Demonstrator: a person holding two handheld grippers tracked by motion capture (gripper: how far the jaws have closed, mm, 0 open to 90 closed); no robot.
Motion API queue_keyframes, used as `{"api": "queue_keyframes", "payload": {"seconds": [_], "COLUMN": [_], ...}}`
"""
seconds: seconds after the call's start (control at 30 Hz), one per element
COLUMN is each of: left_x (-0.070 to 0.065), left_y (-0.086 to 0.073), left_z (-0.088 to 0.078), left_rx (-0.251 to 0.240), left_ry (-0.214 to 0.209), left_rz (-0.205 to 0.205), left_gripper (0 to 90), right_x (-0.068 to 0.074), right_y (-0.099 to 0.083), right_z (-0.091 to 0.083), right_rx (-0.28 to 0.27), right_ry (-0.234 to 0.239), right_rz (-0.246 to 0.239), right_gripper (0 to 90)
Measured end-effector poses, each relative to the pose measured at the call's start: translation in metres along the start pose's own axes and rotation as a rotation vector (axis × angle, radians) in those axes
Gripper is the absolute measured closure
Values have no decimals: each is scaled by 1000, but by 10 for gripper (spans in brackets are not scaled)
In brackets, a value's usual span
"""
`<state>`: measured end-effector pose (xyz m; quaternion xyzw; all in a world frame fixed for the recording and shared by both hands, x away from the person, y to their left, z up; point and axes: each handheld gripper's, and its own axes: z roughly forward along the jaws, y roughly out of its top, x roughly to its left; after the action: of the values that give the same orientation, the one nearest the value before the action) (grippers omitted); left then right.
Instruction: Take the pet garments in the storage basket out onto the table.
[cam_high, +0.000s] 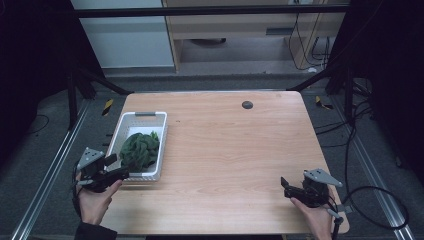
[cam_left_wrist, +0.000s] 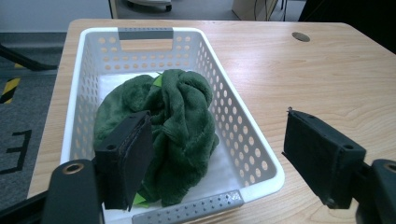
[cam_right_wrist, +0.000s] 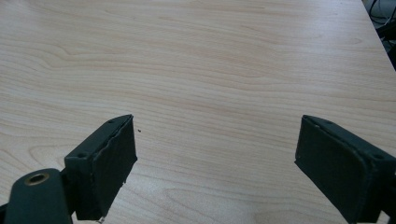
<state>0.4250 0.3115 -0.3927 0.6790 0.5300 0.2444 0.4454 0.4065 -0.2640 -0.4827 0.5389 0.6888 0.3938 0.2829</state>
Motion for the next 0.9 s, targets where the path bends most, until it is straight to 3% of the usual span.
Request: {"api": "queue_keyframes", "payload": {"seconds": [0.33, 0.9], "left_x": [7, 10], "left_y": [11, 39], "left_z": [9, 31], "left_rx": [39, 130], "left_ry": [7, 37], "left_rz": [7, 67], "left_gripper": [222, 202], "right_x": [1, 1], "right_y": [0, 0], "right_z": [1, 2], "right_rx": [5, 18], "right_ry": [2, 15], "right_rz": [-4, -1], "right_gripper": [122, 115]}}
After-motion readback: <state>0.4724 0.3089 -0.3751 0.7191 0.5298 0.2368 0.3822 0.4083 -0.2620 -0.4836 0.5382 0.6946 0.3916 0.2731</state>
